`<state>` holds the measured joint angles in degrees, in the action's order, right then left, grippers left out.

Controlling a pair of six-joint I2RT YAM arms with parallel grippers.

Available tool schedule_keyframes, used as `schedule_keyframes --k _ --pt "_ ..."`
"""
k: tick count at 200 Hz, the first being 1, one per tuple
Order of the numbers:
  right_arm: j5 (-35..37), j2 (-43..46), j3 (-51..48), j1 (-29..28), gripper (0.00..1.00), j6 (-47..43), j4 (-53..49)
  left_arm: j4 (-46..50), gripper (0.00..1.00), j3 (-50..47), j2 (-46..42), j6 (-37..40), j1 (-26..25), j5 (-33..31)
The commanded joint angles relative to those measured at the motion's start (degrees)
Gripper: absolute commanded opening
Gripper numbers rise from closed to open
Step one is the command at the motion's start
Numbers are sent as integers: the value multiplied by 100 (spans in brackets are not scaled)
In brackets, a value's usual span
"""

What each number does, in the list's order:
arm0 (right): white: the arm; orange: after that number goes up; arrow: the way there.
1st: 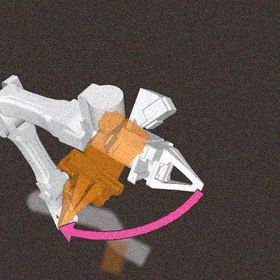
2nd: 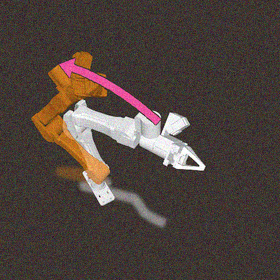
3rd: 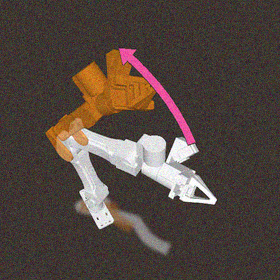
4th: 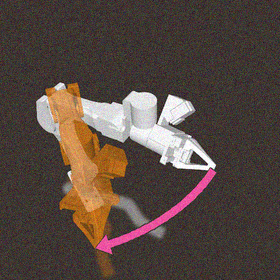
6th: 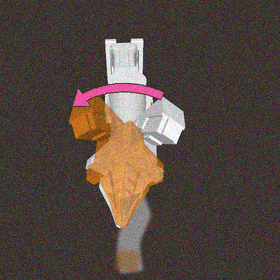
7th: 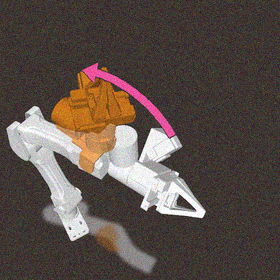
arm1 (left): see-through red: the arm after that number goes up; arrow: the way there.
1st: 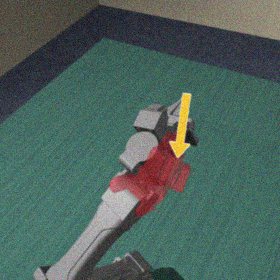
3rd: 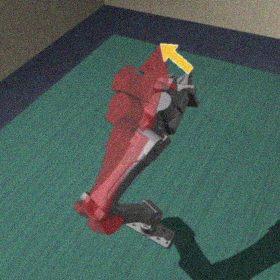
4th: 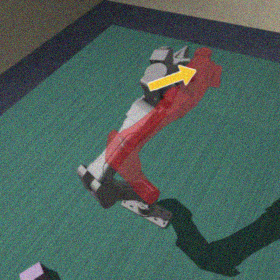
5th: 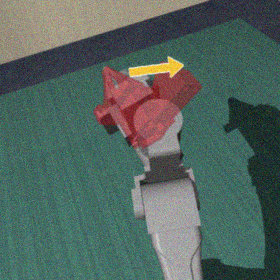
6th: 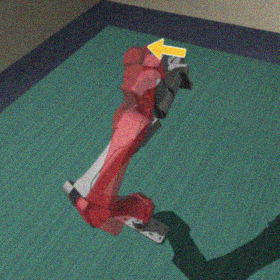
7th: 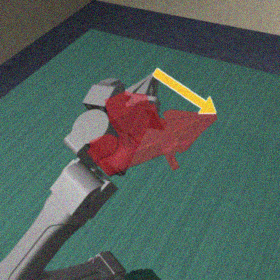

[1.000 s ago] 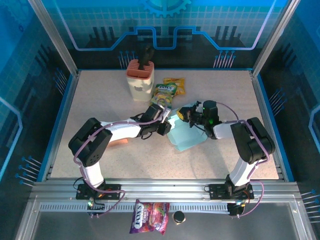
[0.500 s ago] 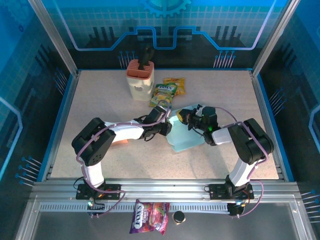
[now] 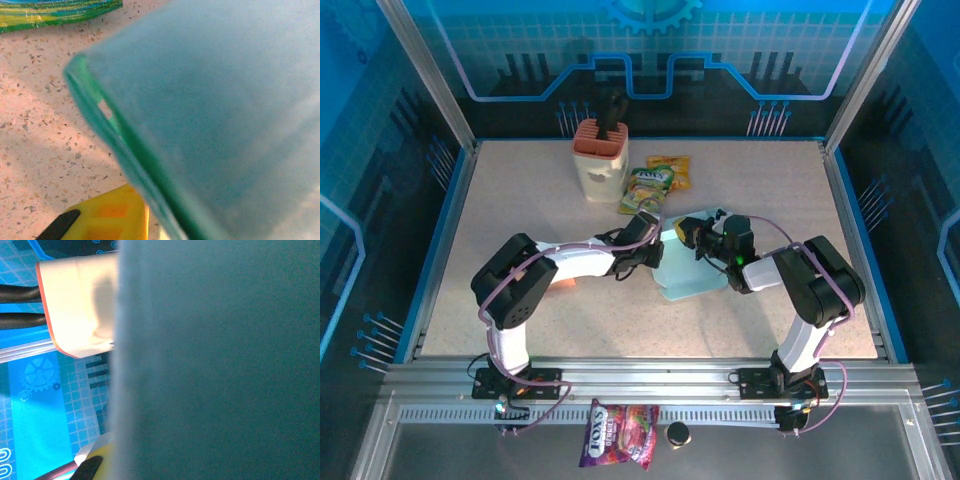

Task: Fold the paper box

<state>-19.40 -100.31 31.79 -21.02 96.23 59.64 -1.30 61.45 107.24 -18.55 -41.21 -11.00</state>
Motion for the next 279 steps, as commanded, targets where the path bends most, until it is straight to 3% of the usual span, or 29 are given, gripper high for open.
schedule_keyframes --k 1,43,70,97,145,174,220,279 --pt "-296 -146 -138 -243 0 83 -231 -15 16 300 200 -378 -57 -275" --pt "-211 -205 -147 -306 0 156 -152 208 11 501 270 -940 -96 -493" --pt "-152 -83 -113 -315 0 136 -343 419 1 583 243 -1153 -107 -689" --pt "-108 484 76 -265 22 -281 -1366 614 0 613 134 -1282 -107 -887" --pt "-170 2040 974 354 63 -1656 -4537 1107 0 789 -138 -1248 -18 -885" --pt "-228 2829 1647 977 71 -2451 -6047 1409 0 814 -443 -1462 301 -235" --pt "-505 2896 2793 1887 66 -3401 -7938 1447 0 799 -733 -1713 968 1664" --pt "-459 2386 3567 1828 67 -4277 -9055 1327 0 854 -810 -2020 1438 3217"
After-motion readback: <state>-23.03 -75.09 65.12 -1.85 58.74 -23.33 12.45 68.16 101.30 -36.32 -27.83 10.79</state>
